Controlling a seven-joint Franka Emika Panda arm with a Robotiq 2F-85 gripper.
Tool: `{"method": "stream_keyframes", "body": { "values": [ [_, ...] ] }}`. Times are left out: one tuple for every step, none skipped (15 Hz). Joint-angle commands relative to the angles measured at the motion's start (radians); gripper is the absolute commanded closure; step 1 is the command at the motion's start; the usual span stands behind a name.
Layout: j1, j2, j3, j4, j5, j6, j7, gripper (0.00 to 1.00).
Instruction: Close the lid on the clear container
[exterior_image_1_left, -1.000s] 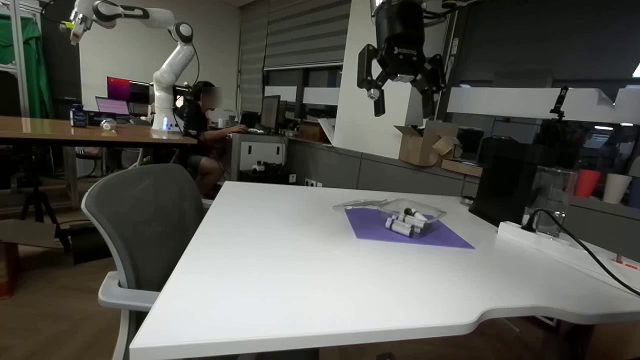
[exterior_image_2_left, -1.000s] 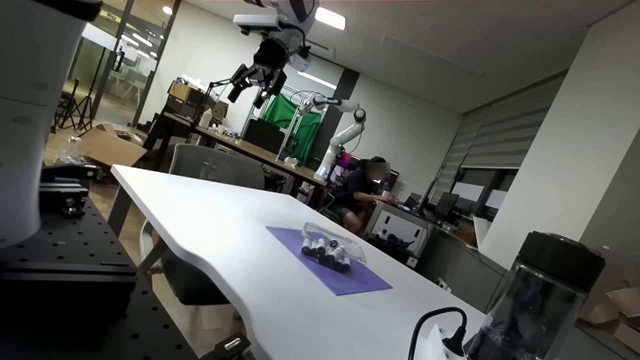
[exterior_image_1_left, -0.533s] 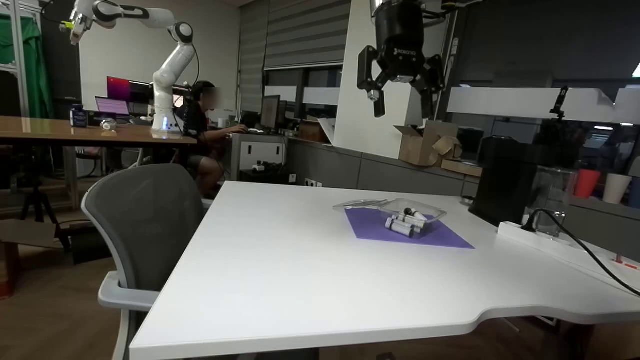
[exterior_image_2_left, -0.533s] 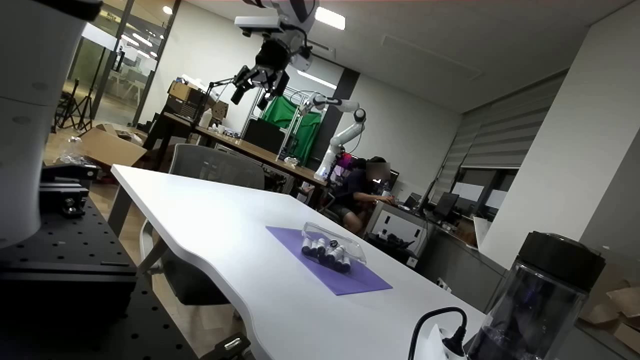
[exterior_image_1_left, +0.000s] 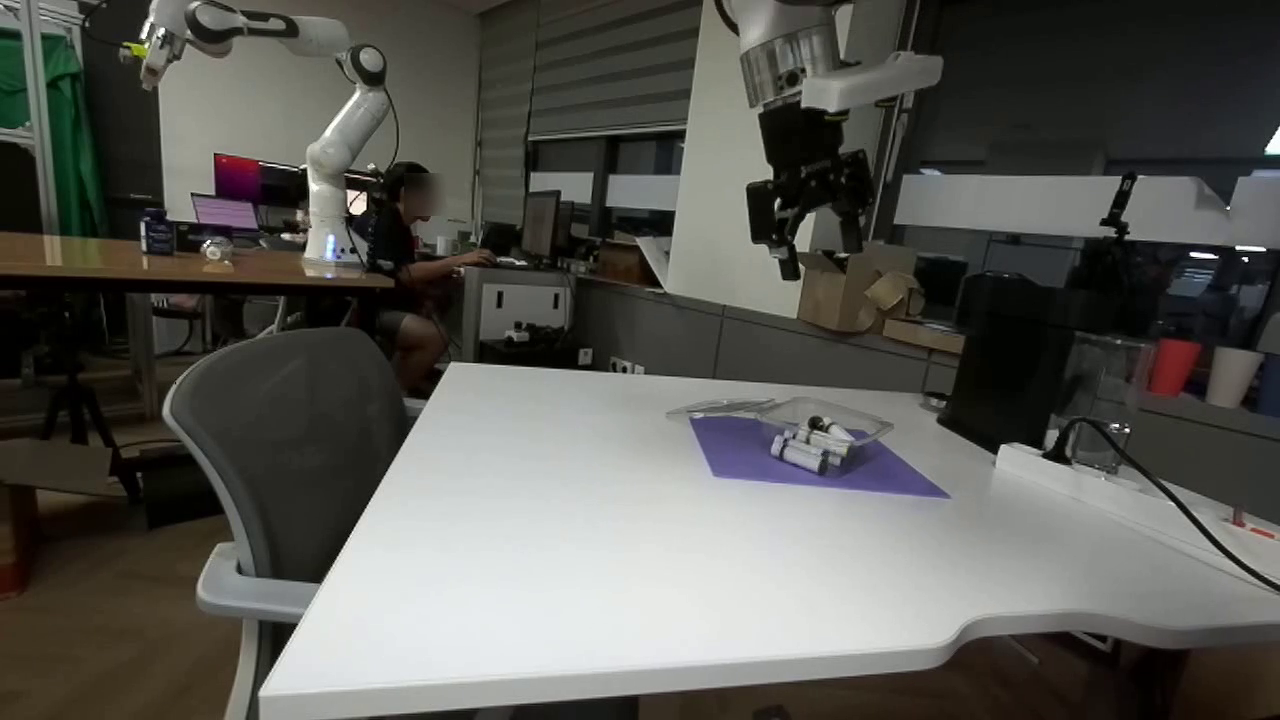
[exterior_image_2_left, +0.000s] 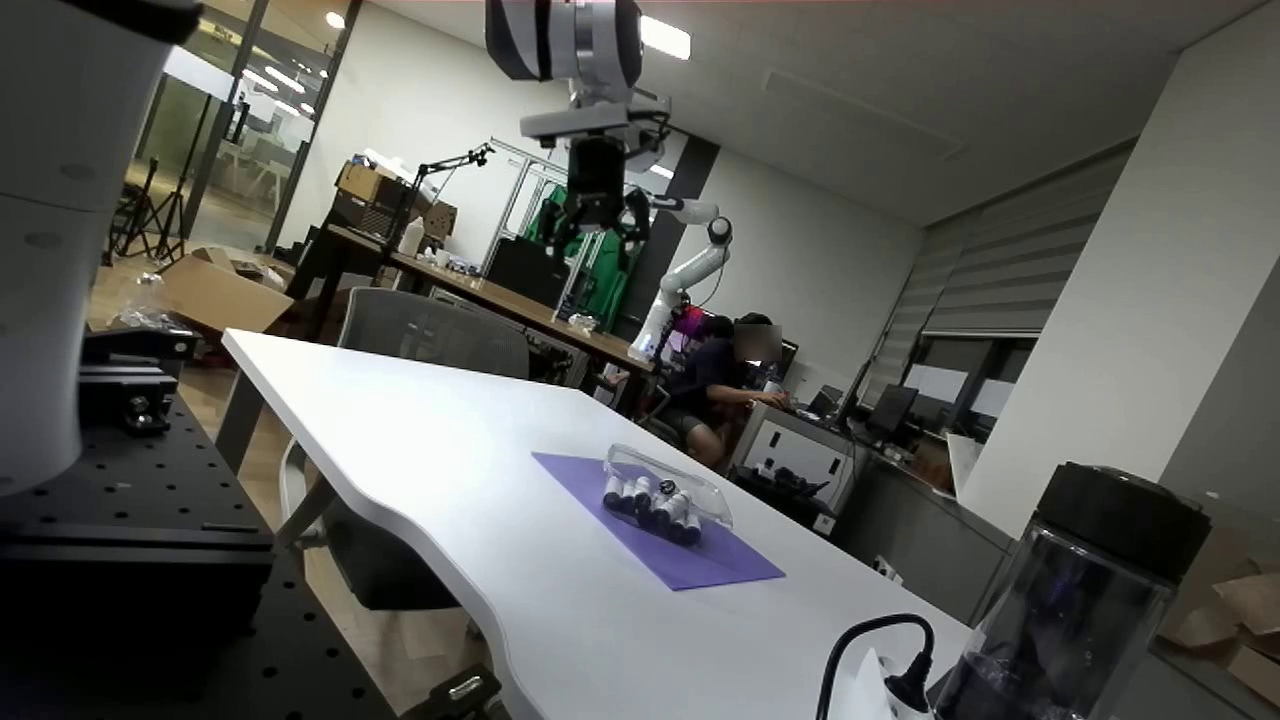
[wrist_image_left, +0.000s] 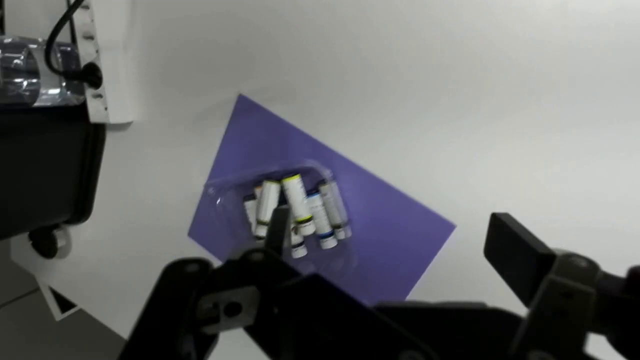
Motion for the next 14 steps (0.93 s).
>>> {"method": "stream_keyframes", "body": {
  "values": [
    [-0.003, 0.137, -0.048, 0.125, -0.176, 0.042, 0.038, 0.0],
    [-0.001, 0.17, -0.064, 0.159, -0.208, 0.046, 0.044, 0.0],
    [0.002, 0.207, -0.08, 0.201, -0.222, 0.037, 0.039, 0.0],
    [0.01, 0.129, -0.077, 0.106, -0.176, 0.052, 0.005, 0.0],
    [0.011, 0.154, -0.087, 0.127, -0.179, 0.053, 0.0, 0.0],
    [0.011, 0.162, -0.089, 0.128, -0.178, 0.055, -0.002, 0.0],
    [0.013, 0.161, -0.089, 0.126, -0.178, 0.055, -0.002, 0.0],
    [0.017, 0.158, -0.087, 0.124, -0.178, 0.055, -0.002, 0.0],
    [0.019, 0.155, -0.086, 0.123, -0.177, 0.055, -0.002, 0.0],
    [0.021, 0.153, -0.086, 0.123, -0.177, 0.055, -0.001, 0.0],
    [0.021, 0.151, -0.086, 0.122, -0.177, 0.054, -0.001, 0.0],
    [0.021, 0.15, -0.086, 0.122, -0.177, 0.054, -0.001, 0.0],
    [0.021, 0.15, -0.086, 0.121, -0.177, 0.054, -0.001, 0.0],
    [0.021, 0.15, -0.086, 0.121, -0.177, 0.054, -0.001, 0.0]
  ]
}}
